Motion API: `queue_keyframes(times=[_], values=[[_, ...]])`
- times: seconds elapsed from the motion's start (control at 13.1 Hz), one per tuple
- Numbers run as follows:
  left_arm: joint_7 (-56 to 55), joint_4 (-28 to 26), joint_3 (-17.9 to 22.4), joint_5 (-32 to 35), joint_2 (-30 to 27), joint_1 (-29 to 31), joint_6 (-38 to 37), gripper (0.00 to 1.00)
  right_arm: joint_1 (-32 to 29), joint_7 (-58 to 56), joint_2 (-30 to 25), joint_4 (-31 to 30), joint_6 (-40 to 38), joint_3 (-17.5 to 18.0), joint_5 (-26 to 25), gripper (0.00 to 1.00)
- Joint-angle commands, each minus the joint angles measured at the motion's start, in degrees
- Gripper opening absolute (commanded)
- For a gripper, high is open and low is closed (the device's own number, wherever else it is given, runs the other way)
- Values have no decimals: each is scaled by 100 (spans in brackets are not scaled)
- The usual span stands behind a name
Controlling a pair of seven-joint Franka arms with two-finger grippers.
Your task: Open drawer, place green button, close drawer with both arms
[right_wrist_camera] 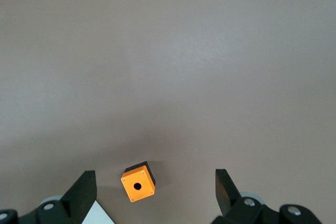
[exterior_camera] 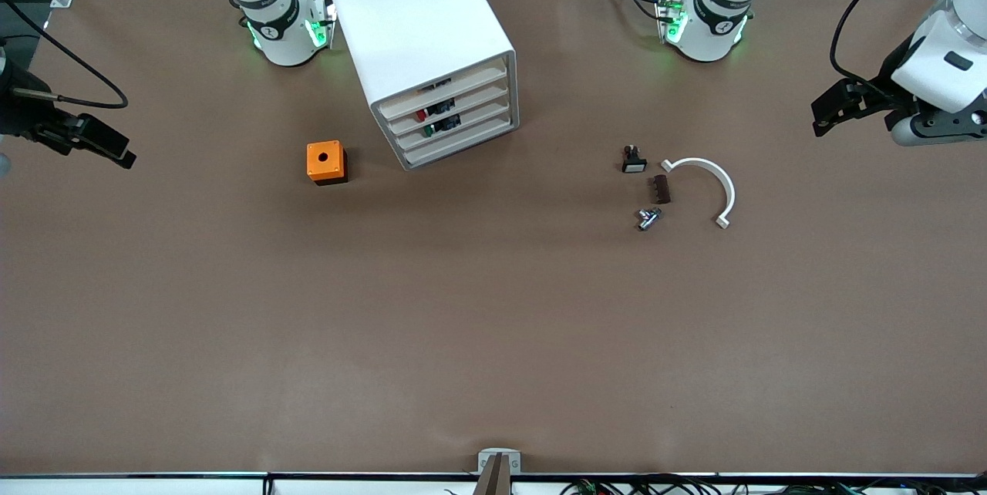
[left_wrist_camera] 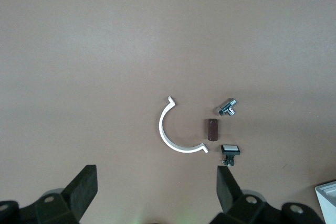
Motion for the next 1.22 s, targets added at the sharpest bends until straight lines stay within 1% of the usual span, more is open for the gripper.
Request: queue_keyframes(times=[0.0,0.15,0.31,0.38,1.15], values=[[-28,-71,-14,-65,-48,63,83,100,-111,-107,-96,-105,45,61,-19,100],[6,16,-14,-39,5,54,66,100,-120,-98,-96,-105,45,61,-19,100],[33,279,-14,-13,163,54,30,100,-120,-98,-96,-105,45,61,-19,100],[50,306,-14,-12,172,71,22,100,-120,-107,-96,-105,45,61,-19,100],[16,307,-14,-12,251,45,-40,100,-164,-107,-96,-105,36,52,-19,100]])
